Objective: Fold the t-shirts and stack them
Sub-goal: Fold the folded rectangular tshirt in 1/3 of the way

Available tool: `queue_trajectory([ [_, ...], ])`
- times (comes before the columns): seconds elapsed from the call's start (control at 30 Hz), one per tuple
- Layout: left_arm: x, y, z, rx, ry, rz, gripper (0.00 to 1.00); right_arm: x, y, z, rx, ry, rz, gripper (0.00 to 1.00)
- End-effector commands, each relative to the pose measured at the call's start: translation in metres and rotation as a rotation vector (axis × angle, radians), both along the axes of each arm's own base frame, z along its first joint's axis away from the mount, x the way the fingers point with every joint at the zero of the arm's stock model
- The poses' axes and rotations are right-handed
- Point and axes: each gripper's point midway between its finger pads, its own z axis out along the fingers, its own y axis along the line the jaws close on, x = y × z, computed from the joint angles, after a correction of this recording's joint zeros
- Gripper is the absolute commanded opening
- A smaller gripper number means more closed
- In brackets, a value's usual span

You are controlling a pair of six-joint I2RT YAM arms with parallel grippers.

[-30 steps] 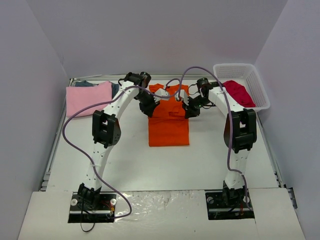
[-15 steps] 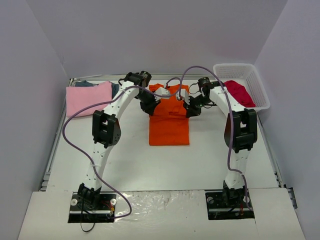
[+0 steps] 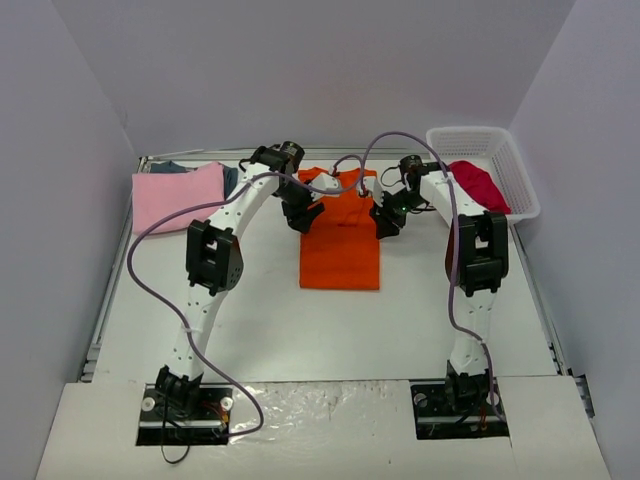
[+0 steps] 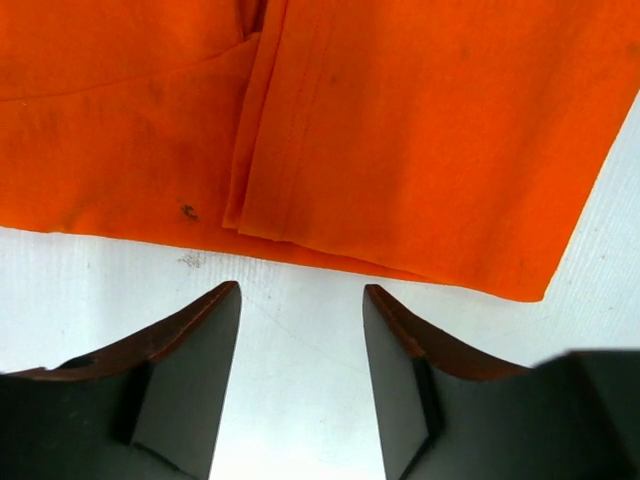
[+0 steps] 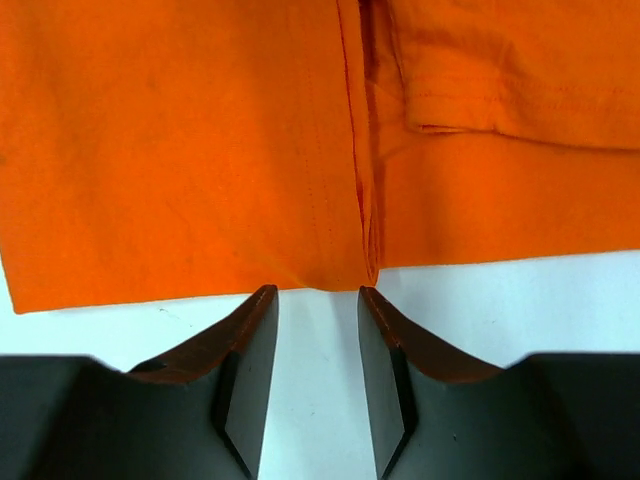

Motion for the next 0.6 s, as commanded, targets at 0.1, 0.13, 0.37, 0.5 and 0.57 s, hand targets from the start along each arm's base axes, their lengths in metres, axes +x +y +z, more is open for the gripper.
queue_trajectory([
  [0.1, 0.008, -0.003, 0.054, -0.044, -0.148, 0.001, 0.54, 0.003, -0.002, 0.031, -0.020, -0.041, -0.031, 0.38],
  [0.13, 0.007, -0.003, 0.062, -0.049, -0.164, 0.002, 0.55, 0.003, -0.002, 0.041, -0.014, -0.062, -0.034, 0.38],
  [0.37, -0.029, -0.002, 0.110, -0.101, -0.304, 0.001, 0.56, -0.025, 0.006, 0.095, 0.074, -0.112, -0.050, 0.38],
  [0.5, -0.077, 0.013, 0.052, 0.034, -0.297, -0.011, 0.56, -0.079, 0.003, 0.089, 0.102, -0.048, -0.046, 0.37],
  [0.57, -0.091, 0.005, 0.055, 0.032, -0.381, -0.024, 0.56, -0.095, 0.000, 0.084, 0.104, -0.028, -0.056, 0.36],
])
